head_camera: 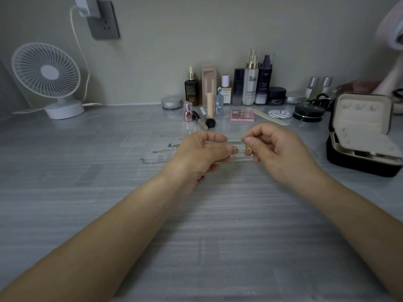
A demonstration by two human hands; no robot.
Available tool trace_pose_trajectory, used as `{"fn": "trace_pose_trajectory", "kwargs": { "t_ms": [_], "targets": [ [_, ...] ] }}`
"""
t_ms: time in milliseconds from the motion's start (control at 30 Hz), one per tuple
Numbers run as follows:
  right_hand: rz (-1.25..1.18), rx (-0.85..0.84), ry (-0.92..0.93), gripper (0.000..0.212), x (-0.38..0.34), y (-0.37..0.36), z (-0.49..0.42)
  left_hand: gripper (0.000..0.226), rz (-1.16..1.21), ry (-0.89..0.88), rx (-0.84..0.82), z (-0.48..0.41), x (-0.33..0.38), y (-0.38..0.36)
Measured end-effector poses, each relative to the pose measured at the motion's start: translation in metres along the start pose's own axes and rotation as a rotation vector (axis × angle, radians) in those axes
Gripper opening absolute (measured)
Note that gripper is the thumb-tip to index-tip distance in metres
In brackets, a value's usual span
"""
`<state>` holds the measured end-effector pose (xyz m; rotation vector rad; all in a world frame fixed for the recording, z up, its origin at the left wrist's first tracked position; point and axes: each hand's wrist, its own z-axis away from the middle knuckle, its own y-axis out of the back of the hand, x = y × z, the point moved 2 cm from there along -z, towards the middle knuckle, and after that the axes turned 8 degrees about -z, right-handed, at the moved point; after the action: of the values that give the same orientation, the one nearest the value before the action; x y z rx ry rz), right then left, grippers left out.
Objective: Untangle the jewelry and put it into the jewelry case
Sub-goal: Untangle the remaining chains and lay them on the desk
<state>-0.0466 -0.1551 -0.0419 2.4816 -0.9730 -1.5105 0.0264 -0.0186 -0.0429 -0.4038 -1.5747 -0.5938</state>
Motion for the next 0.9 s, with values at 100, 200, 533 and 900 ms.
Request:
{"fn": "trace_pose_trajectory", "kwargs": {
  "t_ms": [100, 200, 533, 900],
  "targets": [
    [0.034, 0.004, 0.010, 0.026, 0.000, 0.001, 0.000, 0.020, -0.048, 0.005, 0.024, 0.000, 0.001, 0.003],
    [0.049, 0.003, 0.007, 0.026, 0.000, 0.002, 0.001, 0.022, -0.067, 0.004, 0.029, 0.000, 0.001, 0.003],
    [0.309, -0.216, -0.089, 0.016, 0.005, -0.004, 0.005, 0.031, -0.224, 0.058, 0.033, -0.001, -0.006, -0.001],
    [0.553, -0.176, 0.041, 0.008, 0.003, -0.008, 0.009, 0.028, -0.418, -0.021, 0.029, -0.002, -0.010, -0.007]
  ]
}}
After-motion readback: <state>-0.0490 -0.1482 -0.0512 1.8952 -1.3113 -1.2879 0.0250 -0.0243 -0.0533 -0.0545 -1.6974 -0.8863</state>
